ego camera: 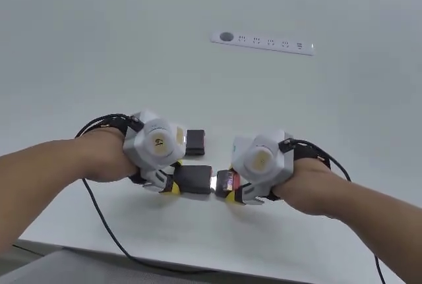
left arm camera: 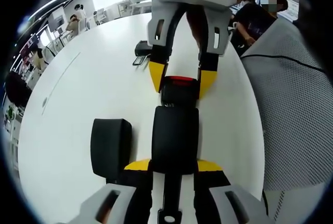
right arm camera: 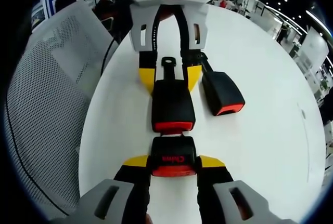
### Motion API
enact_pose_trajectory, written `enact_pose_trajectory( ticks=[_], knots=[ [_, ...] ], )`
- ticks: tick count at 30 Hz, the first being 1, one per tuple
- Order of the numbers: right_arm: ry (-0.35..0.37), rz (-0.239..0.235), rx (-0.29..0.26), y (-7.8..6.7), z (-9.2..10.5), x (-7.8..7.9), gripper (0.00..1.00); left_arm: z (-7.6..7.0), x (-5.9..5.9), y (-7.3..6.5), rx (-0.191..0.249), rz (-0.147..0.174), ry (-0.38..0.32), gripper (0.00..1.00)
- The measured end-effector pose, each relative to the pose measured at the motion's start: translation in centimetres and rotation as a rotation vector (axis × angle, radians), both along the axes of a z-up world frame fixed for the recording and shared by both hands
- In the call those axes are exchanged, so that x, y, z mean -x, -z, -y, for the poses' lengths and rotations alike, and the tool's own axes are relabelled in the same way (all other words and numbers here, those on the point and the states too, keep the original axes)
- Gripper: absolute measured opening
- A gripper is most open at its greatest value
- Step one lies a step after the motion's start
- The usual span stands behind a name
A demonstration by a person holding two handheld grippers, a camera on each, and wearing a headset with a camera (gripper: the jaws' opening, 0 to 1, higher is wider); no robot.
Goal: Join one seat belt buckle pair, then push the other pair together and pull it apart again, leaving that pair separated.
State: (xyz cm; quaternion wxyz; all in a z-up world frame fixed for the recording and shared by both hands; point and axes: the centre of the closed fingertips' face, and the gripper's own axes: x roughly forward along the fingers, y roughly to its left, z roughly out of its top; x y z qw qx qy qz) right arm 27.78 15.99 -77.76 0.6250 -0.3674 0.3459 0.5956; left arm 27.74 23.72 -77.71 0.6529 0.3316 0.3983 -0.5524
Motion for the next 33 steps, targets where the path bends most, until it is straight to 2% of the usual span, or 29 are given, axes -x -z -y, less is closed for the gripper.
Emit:
enact_pose_trajectory(
  ticks=[7, 9, 10, 13, 17, 22, 26, 27, 28, 31, 33],
  knots=[
    [0.008, -0.008, -0.014, 0.0, -0.1, 0.0, 0.32, -0.1, -0.1, 0.1, 0.016, 0.007, -0.006, 0.32],
    [0.008, -0.010, -0.016, -0.1, -0.1, 0.0, 0.32, -0.1, -0.1, 0.0, 0.012, 0.021, 0.001, 0.32],
    [0.009, -0.010, -0.017, -0.2, -0.2, 0.0, 0.32, -0.1, -0.2, 0.0, 0.011, 0.046, 0.021, 0.33],
    [0.019, -0.011, -0.026, -0.3, -0.2, 0.1, 0.32, -0.2, -0.2, -0.3, 0.010, 0.050, 0.006, 0.32],
    [0.028, -0.012, -0.049, -1.2, -0.4, 0.0, 0.32, -0.2, -0.3, -1.6, 0.043, 0.049, -0.027, 0.33],
    [0.036, -0.006, -0.067, -2.5, -0.5, -0.3, 0.33, 0.1, -0.1, -3.0, 0.052, 0.062, -0.024, 0.33],
    [0.041, 0.001, -0.077, -3.7, -0.1, -0.6, 0.32, -0.2, -0.6, -3.6, 0.067, 0.066, -0.032, 0.34],
    [0.041, 0.004, -0.076, -3.9, 0.0, -0.7, 0.33, 0.0, -0.6, -4.4, 0.076, 0.069, -0.042, 0.35],
    [0.043, 0.006, -0.077, -3.9, 0.1, -1.0, 0.33, 0.0, -0.7, -4.5, 0.078, 0.071, -0.045, 0.36],
    [0.056, 0.018, -0.074, -4.1, 1.2, -1.9, 0.33, -0.4, -2.1, -4.6, 0.099, 0.086, -0.071, 0.36],
    [0.067, 0.023, -0.065, -3.9, 1.9, -2.5, 0.33, -0.4, -2.6, -4.9, 0.103, 0.092, -0.078, 0.36]
  ],
)
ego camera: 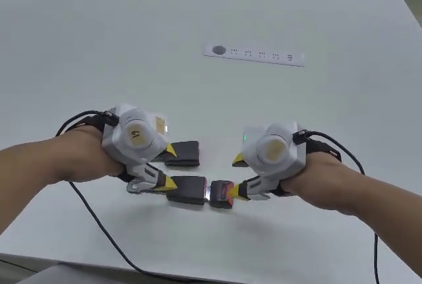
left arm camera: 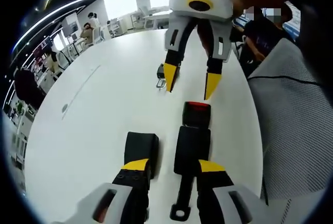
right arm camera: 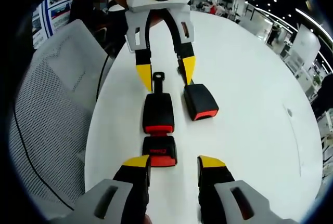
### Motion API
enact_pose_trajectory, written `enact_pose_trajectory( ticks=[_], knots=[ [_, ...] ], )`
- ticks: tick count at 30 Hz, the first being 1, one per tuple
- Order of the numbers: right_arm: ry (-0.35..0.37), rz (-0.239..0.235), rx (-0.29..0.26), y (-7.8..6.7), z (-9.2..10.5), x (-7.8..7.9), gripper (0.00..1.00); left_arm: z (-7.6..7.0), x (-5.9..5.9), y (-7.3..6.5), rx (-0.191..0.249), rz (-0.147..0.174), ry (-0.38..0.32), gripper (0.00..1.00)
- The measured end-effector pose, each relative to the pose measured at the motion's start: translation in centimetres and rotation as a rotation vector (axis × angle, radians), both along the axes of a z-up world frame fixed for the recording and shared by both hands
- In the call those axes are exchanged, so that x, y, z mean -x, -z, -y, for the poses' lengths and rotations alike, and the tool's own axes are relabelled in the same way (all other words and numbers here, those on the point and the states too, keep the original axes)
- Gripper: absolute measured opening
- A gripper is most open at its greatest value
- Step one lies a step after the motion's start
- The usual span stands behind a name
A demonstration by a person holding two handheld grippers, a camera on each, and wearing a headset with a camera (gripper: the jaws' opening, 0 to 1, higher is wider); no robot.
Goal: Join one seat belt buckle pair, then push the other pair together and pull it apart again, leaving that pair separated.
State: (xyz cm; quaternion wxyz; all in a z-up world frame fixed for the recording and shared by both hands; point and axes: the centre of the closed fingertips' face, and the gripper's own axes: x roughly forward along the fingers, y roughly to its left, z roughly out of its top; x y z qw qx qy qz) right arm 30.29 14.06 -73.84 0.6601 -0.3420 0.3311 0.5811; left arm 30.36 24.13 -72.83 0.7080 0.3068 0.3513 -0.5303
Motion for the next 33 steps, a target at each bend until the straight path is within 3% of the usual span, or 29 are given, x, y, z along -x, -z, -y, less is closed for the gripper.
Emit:
enact_pose_trajectory(
  ticks=[5, 16, 18, 24, 30, 33],
  knots=[
    [0.027, 0.011, 0.018, 0.2, 2.0, -1.6, 0.33, -0.2, -1.9, 0.1, 0.004, 0.016, -0.020, 0.38],
    [0.054, 0.031, 0.063, 0.5, 6.1, -4.5, 0.34, -0.2, -4.5, 0.6, -0.015, 0.017, -0.016, 0.39],
    [0.061, 0.031, 0.080, 0.8, 7.2, -5.0, 0.34, -0.5, -4.9, 1.3, -0.031, 0.015, -0.009, 0.40],
    [0.058, 0.034, 0.106, 1.2, 9.4, -5.9, 0.35, -1.0, -5.3, 2.5, -0.056, 0.000, 0.010, 0.41],
    [0.057, 0.008, 0.120, 2.0, 9.9, -6.0, 0.37, -0.9, -4.9, 3.6, -0.103, -0.019, 0.063, 0.40],
    [0.037, 0.000, 0.132, 2.5, 10.2, -6.1, 0.35, -1.1, -5.5, 4.0, -0.107, -0.012, 0.068, 0.37]
  ],
)
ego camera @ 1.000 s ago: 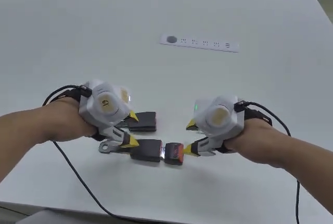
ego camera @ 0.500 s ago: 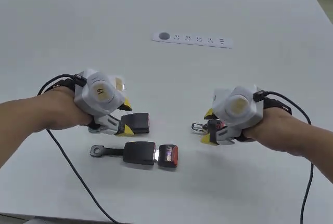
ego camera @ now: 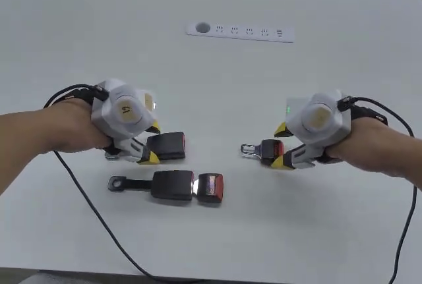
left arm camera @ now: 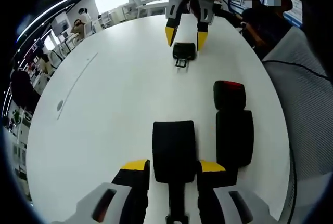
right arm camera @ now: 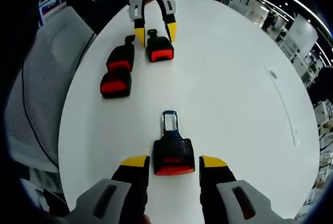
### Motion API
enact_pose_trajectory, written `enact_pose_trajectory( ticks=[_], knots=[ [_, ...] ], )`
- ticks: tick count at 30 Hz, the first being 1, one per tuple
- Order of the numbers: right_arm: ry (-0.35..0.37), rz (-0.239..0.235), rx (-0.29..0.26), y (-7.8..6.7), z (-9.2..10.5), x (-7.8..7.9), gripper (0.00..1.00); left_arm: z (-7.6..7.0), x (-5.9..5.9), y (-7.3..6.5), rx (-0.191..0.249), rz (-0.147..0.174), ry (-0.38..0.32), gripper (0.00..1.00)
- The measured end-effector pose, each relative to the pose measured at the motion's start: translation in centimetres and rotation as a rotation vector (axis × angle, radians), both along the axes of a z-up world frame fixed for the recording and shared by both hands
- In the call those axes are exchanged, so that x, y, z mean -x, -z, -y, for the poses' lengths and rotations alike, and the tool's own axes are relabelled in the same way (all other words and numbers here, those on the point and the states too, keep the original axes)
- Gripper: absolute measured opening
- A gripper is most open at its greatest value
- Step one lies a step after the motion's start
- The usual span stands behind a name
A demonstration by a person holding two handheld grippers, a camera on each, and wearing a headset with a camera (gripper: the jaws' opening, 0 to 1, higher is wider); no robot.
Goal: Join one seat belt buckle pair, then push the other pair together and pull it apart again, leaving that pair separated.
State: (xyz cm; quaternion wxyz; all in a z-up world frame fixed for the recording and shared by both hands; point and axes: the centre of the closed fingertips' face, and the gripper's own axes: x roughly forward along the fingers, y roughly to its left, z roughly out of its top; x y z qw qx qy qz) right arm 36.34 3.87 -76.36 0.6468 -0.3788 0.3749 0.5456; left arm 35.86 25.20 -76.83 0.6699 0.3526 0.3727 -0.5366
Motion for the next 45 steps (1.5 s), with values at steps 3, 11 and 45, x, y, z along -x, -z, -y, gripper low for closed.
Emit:
enact_pose_trajectory(
  ticks=[3, 11, 45],
  knots=[
    [-0.020, -0.005, 0.002, 0.3, -0.2, 0.1, 0.32, 0.1, 0.2, 0.4, -0.037, 0.001, 0.046, 0.36],
    [-0.046, -0.021, 0.005, 0.9, -0.3, 0.1, 0.31, 0.0, 0.1, 0.9, -0.043, -0.014, 0.068, 0.34],
    [-0.082, -0.034, -0.071, 0.9, -6.7, 0.9, 0.31, 0.4, 0.4, 0.7, -0.064, -0.021, 0.108, 0.34]
  ],
)
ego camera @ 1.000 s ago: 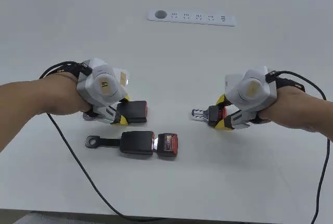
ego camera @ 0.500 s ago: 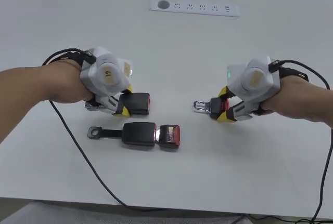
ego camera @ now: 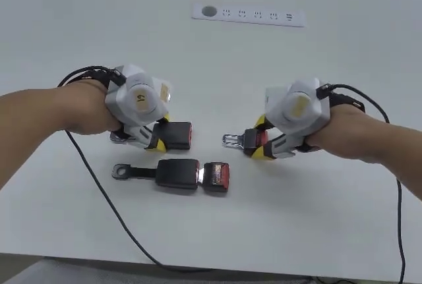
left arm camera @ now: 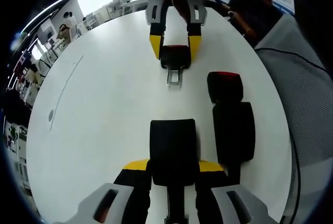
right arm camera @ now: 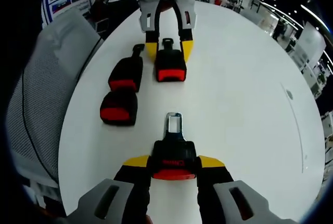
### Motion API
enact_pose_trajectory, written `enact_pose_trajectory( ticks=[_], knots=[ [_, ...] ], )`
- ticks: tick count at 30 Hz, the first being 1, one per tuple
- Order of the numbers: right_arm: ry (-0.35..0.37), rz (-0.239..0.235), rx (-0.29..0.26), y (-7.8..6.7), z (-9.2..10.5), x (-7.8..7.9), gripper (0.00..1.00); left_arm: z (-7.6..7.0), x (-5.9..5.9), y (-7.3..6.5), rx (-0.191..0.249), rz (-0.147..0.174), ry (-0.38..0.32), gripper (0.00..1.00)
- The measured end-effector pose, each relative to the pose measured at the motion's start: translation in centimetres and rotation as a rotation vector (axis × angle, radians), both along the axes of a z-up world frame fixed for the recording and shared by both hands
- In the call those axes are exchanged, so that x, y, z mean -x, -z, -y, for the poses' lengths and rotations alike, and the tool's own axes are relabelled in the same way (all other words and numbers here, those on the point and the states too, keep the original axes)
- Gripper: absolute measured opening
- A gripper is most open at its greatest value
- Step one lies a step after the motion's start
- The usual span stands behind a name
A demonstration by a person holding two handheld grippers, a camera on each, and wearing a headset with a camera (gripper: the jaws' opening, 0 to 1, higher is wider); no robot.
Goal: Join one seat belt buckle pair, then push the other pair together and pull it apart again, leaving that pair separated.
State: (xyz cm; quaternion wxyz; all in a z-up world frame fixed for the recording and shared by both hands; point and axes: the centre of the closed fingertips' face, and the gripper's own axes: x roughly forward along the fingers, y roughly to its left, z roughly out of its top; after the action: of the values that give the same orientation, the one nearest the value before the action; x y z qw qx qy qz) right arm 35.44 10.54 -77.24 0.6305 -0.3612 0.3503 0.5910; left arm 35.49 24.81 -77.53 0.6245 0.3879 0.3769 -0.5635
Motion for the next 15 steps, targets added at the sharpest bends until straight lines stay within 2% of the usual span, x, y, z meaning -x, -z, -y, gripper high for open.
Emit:
enact_pose_trajectory(
  ticks=[7, 15],
  knots=[
    [-0.008, 0.008, -0.036, 0.0, -3.5, 0.2, 0.31, 0.1, 0.1, -0.1, -0.002, -0.001, -0.007, 0.34],
    [-0.033, 0.027, -0.032, -0.1, -5.6, 0.2, 0.31, 0.0, 0.0, 0.1, -0.002, -0.005, -0.007, 0.34]
  ],
)
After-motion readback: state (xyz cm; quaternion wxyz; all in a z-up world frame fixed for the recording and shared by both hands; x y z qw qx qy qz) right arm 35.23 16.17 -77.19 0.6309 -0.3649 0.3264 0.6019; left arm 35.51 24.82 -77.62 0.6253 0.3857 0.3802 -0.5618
